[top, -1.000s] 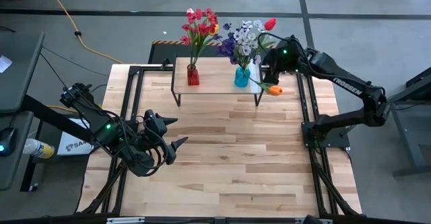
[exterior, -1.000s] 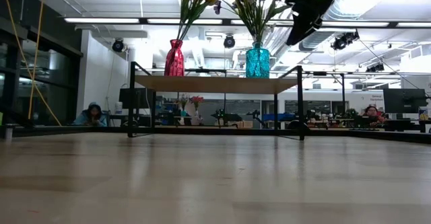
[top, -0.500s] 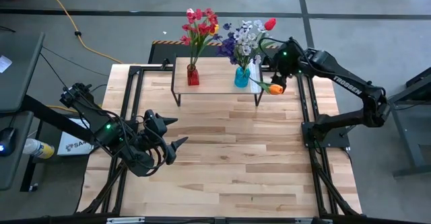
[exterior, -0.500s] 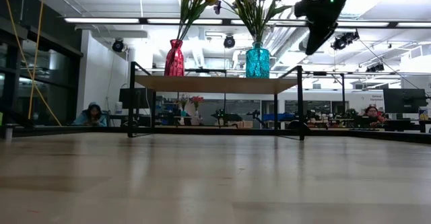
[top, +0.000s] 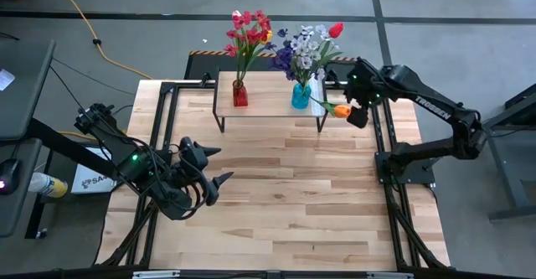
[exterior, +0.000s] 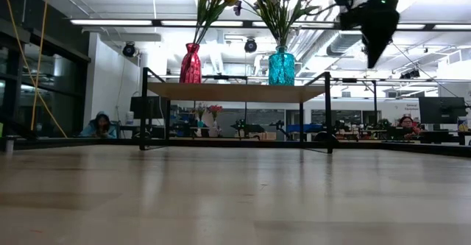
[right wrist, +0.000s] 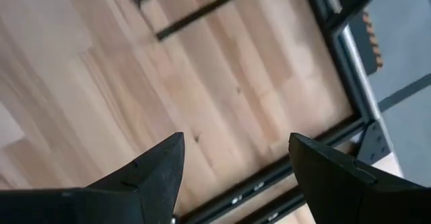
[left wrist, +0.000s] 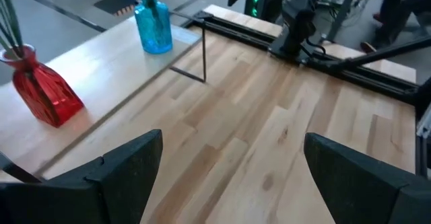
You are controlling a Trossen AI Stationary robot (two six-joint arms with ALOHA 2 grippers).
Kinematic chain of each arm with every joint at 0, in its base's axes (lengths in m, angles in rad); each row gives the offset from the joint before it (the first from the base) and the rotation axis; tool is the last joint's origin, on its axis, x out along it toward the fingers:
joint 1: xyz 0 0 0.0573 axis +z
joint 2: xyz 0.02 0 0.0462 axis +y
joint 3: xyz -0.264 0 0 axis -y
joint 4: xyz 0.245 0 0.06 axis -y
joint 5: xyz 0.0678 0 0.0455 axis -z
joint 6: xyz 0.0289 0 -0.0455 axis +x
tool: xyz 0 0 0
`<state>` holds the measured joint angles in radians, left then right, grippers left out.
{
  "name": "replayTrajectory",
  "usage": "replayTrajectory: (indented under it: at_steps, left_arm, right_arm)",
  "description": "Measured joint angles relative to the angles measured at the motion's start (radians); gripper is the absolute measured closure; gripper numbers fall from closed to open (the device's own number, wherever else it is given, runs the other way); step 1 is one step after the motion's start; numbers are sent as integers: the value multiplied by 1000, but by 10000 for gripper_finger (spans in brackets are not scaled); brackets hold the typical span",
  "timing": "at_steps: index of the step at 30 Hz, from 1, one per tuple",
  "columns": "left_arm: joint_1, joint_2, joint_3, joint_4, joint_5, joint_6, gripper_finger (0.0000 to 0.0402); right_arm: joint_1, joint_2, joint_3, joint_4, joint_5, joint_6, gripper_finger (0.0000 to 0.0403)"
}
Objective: Pick and place flowers into a vace then onto a shelf
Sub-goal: Adjust the orange flower in the blue vase
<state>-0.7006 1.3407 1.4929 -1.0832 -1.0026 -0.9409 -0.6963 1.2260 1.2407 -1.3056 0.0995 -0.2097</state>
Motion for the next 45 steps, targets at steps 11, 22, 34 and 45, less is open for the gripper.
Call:
replayTrajectory:
  at_steps: [11,22,34,45]
  left_arm:
    - [0,0,0,-12,25,0,9]
    - [0,0,0,-17,51,-37,9]
    - [0,0,0,-21,58,-34,9]
    - [0,0,0,-28,44,-34,9]
  right_arm:
    - [0,-265,-435,94,-170,146,146]
    - [5,-413,-407,308,-463,395,146]
    - [112,-797,-722,1090,-472,870,146]
    - [392,-796,-1013,1907,-244,871,146]
